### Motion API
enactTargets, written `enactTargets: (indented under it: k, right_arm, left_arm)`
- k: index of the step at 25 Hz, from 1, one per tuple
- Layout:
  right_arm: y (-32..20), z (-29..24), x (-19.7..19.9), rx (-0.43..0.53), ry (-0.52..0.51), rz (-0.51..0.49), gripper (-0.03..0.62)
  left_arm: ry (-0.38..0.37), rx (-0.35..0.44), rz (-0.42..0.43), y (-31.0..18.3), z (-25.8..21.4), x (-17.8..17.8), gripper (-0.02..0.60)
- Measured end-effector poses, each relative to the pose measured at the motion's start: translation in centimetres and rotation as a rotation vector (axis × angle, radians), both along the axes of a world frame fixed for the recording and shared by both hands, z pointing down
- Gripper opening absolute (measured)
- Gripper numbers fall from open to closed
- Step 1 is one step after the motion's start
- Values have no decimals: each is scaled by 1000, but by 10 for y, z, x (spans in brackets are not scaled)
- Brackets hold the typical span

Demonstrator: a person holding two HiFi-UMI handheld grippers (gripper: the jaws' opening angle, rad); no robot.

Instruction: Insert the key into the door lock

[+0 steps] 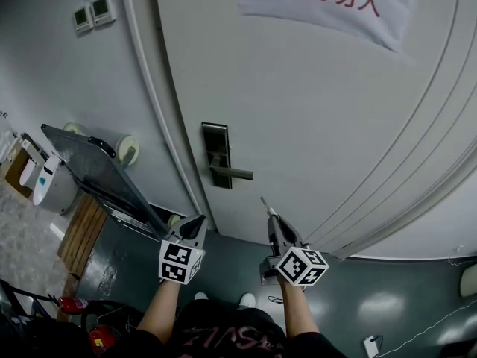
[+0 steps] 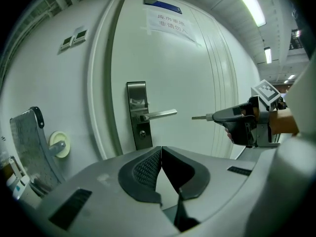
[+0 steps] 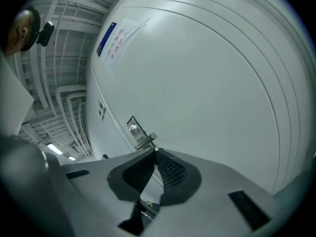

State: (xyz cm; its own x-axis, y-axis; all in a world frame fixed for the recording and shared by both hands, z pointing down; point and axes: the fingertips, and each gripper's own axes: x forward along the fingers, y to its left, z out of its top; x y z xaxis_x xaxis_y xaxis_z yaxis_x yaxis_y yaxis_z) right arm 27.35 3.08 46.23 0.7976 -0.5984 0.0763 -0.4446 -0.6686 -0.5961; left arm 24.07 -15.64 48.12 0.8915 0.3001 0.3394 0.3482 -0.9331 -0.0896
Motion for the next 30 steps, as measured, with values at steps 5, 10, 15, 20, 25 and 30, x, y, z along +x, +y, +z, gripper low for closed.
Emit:
enactTargets:
  k: [5, 10, 15, 20, 25, 30]
  right_arm:
    - [-13, 9, -7, 13, -31, 35, 78]
    - [-36, 11, -12, 39, -56, 74, 78]
    - [-64, 12, -15, 174, -112, 111, 78]
    - [-95, 22, -11, 297, -179, 137, 78]
    - [-119, 29, 5, 416, -232, 176, 78]
    - [-139, 36, 17, 466, -255, 207, 78]
  left_arm:
    - [-2, -10, 29, -13, 6, -3, 14]
    - [-10, -33, 57, -36, 13, -6, 13]
    - [-9, -57, 81, -59, 20, -11, 14]
    - [-2, -64, 100, -80, 27, -19, 13]
    - [-22, -66, 107, -104, 39, -25, 14]
    - [-36, -64, 109, -130, 45, -24, 13]
